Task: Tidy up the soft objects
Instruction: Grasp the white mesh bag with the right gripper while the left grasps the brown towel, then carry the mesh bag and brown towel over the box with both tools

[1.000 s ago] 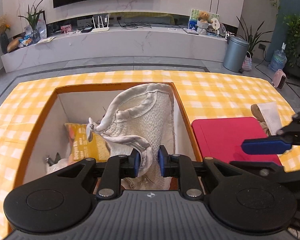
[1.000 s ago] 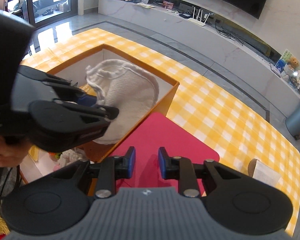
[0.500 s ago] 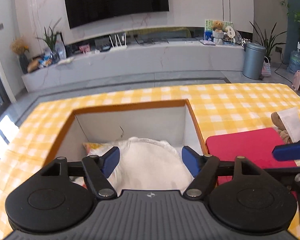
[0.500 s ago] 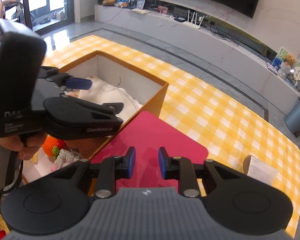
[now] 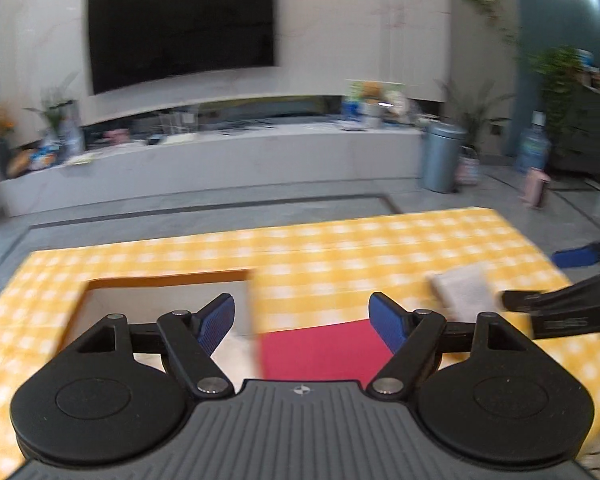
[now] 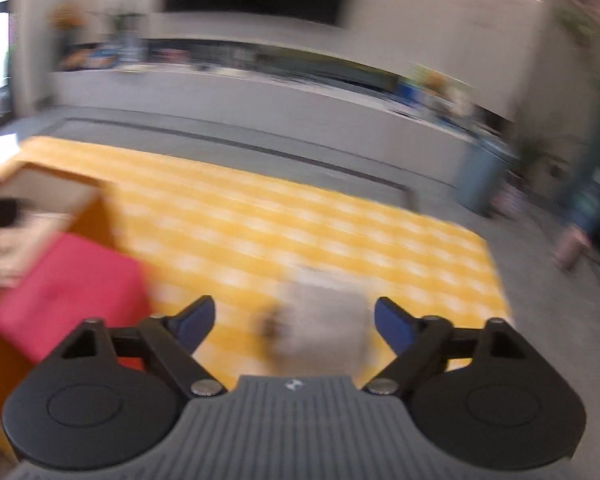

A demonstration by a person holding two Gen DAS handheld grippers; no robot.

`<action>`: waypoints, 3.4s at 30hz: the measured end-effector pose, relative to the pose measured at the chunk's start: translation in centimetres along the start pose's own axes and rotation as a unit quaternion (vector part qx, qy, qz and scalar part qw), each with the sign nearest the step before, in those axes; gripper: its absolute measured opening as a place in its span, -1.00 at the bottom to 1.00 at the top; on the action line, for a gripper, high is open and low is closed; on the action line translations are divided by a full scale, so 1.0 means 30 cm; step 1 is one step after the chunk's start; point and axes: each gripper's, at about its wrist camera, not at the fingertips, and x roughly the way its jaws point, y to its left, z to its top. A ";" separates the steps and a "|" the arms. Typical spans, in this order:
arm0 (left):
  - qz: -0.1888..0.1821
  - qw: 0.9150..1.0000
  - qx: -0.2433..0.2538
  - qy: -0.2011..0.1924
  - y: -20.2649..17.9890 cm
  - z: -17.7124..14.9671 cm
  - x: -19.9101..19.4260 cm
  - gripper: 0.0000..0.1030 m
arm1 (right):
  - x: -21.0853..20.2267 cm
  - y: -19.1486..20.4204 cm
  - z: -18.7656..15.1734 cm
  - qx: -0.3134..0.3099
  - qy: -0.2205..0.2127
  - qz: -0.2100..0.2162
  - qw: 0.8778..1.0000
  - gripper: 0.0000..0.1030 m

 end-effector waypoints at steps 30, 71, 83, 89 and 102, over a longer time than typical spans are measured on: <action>-0.064 0.985 0.143 0.077 -0.424 -0.002 0.222 0.75 | 0.225 -0.311 -0.214 0.133 0.120 0.042 0.983 -1.00; -0.108 0.975 0.177 0.077 -0.516 0.168 0.432 -0.09 | -0.020 -0.294 -0.046 0.159 -0.036 0.032 0.986 -1.00; 0.014 0.996 0.085 -0.001 0.123 0.188 -0.041 -0.09 | -0.282 0.215 0.182 0.050 -0.096 0.190 0.976 -1.00; 0.042 0.999 0.027 0.016 0.333 0.028 -0.168 -0.09 | -0.269 0.481 0.176 -0.005 -0.046 0.259 0.965 -1.00; 0.004 0.995 -0.039 0.095 0.543 -0.240 -0.168 -0.09 | -0.123 0.755 0.060 -0.069 0.060 0.273 0.958 -1.00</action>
